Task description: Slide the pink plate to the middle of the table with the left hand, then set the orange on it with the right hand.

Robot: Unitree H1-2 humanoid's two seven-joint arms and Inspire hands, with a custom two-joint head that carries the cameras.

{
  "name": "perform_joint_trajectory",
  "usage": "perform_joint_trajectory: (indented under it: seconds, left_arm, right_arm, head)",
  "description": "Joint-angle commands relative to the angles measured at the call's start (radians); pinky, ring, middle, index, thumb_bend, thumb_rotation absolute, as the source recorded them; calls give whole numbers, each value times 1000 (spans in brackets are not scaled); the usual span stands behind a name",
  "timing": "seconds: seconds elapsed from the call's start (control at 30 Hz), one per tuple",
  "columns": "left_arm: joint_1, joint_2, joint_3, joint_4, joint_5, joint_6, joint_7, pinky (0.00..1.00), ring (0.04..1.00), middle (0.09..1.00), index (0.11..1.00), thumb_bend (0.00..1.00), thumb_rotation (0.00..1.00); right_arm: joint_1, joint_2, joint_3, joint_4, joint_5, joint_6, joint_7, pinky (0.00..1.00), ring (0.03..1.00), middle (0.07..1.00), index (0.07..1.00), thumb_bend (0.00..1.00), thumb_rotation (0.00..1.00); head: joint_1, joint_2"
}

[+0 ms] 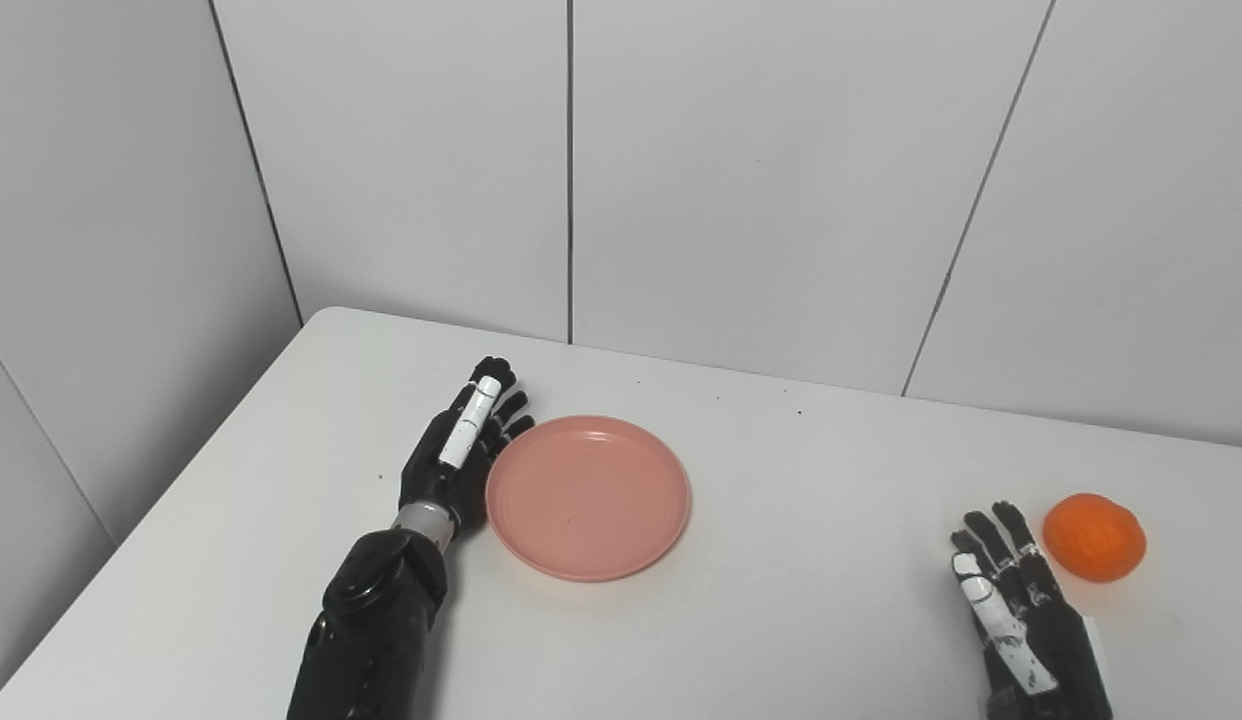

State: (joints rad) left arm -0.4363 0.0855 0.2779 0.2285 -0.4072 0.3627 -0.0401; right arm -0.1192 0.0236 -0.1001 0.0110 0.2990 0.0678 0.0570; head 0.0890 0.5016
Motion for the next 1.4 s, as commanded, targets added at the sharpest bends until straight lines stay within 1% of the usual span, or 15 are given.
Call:
perform_joint_trajectory:
  seconds: [0.0, 0.07, 0.1, 0.13, 0.3, 0.37, 0.43, 0.63, 0.7, 0.8, 0.9, 1.07, 1.1, 1.2, 1.37]
  left_arm:
    - [-21, -19, -7, 7, -10, 63, 21, 906, 966, 994, 1000, 803, 558]
    - [-27, -22, -5, 0, -14, 88, 34, 902, 963, 995, 1000, 789, 575]
    - [-28, -22, -6, -5, -17, 97, 38, 903, 961, 991, 1000, 786, 579]
    - [-28, -22, -8, -9, -21, 103, 41, 921, 969, 996, 1000, 775, 591]
    - [-27, -30, 1, -20, -49, 105, 45, 965, 996, 1000, 1000, 766, 588]
    - [-25, -28, -4, -25, -56, 105, 42, 942, 996, 1000, 1000, 781, 590]
    - [-25, -36, -5, -35, -70, 106, 58, 926, 984, 998, 1000, 790, 575]
    - [-20, -43, -33, -58, -96, 107, 82, 911, 981, 1000, 1000, 771, 603]
    - [-21, -52, -35, -62, -104, 107, 93, 912, 980, 1000, 1000, 769, 592]
    - [-25, -63, -34, -58, -102, 104, 91, 912, 987, 1000, 1000, 767, 591]
    - [-27, -88, -31, -55, -90, 96, 103, 909, 979, 999, 1000, 763, 577]
    - [-25, -122, -37, -50, -61, 89, 126, 867, 946, 984, 1000, 770, 560]
    - [-24, -126, -39, -49, -55, 86, 129, 845, 935, 975, 1000, 778, 554]
    - [-19, -136, -51, -43, -39, 73, 118, 839, 929, 969, 1000, 793, 540]
    - [-18, -152, -60, -35, -25, 56, 114, 831, 916, 964, 1000, 772, 546]
  right_arm:
    - [14, 10, 10, 0, -2, 59, -9, 948, 901, 886, 907, 701, 336]
    - [10, 20, 9, -3, 2, 70, -19, 944, 894, 879, 889, 722, 318]
    - [9, 23, 11, -5, -1, 74, -22, 942, 892, 877, 885, 728, 313]
    - [9, 25, 15, -11, -6, 80, -25, 944, 889, 874, 886, 724, 317]
    - [11, 40, 36, -38, -31, 99, -46, 944, 897, 879, 899, 686, 342]
    - [9, 49, 36, -41, -29, 102, -51, 935, 896, 879, 912, 682, 344]
    - [6, 52, 43, -39, -46, 94, -55, 923, 889, 875, 912, 680, 353]
    - [5, 52, 64, -51, -78, 112, -60, 928, 883, 880, 930, 683, 402]
    - [5, 55, 66, -54, -77, 117, -60, 947, 882, 886, 939, 679, 394]
    - [0, 65, 63, -50, -73, 116, -66, 940, 877, 881, 935, 690, 377]
    - [-2, 69, 63, -46, -74, 109, -68, 935, 881, 880, 933, 692, 370]
    - [-5, 62, 73, -51, -84, 124, -63, 942, 883, 888, 934, 677, 383]
    - [-6, 61, 74, -51, -84, 125, -62, 945, 882, 889, 936, 675, 379]
    - [-6, 63, 75, -55, -73, 130, -59, 952, 883, 893, 938, 674, 367]
    - [-8, 69, 84, -66, -82, 150, -68, 964, 883, 895, 945, 664, 360]
  head:
    - [-33, 11]
    - [-70, 19]
    - [-74, 19]
    - [-92, 21]
    - [-129, 29]
    - [-142, 31]
    - [-160, 35]
    - [-199, 37]
    - [-205, 38]
    - [-208, 40]
    - [-207, 41]
    - [-210, 42]
    - [-210, 43]
    - [-217, 45]
    - [-228, 48]
